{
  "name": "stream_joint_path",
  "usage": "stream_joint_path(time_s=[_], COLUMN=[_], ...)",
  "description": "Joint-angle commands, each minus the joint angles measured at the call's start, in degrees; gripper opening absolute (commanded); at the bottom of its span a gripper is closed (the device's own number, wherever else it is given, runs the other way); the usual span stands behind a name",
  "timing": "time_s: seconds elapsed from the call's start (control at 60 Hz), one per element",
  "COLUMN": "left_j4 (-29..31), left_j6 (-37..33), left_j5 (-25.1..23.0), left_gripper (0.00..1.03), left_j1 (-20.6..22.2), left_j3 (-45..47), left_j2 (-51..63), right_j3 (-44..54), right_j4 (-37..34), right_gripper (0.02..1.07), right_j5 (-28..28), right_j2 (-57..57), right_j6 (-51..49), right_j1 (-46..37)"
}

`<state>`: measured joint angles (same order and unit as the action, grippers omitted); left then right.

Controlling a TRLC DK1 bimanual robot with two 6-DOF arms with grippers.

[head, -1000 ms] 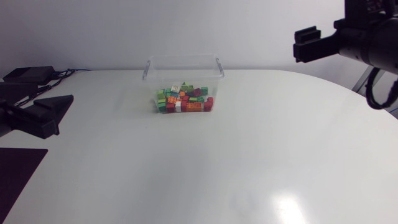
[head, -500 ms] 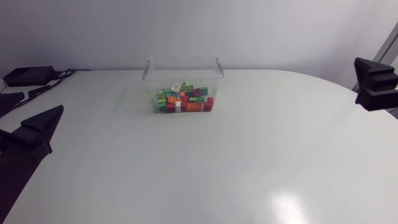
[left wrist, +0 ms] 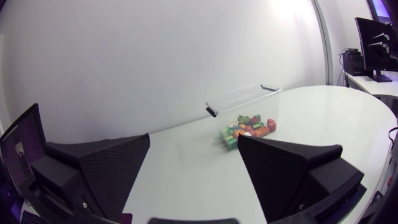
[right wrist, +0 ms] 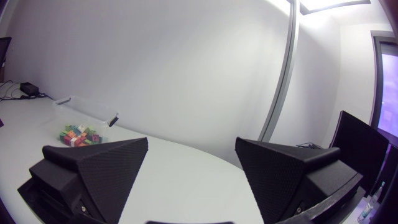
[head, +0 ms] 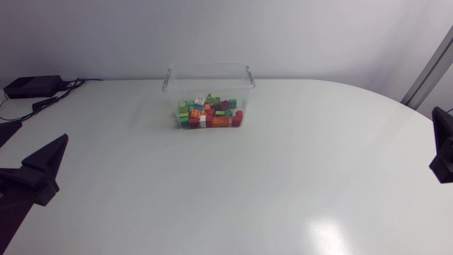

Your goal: Place the duplo bricks in the container

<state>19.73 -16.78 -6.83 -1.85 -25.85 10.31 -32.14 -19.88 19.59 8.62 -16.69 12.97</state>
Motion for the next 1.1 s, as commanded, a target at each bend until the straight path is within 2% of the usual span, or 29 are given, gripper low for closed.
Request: stream_joint_path(time_s=[0.0,0.85,1.083], left_j4=[-1.4,-19.7,-19.7], left_j6=[-1.2,16.7,16.8], left_j5=[-0.2,6.8,6.8], left_gripper=[0.98,0.98,0.98], left_j1=[-0.6,1.8,1.8], left_j3=[2.6,25.8,25.8], left_j2=[-0.8,-10.3,-10.3], right_j3=[3.0,32.1,32.1], right_j4=[-1.0,19.8,19.9], right_gripper=[1.03,1.03,1.03], right_j5=[0.4,-19.6,-19.6], right_j2=[-2.5,-8.6,-8.6], right_j6=[-1.2,16.7,16.7], right_j1=[-0.5,-12.9,-13.0])
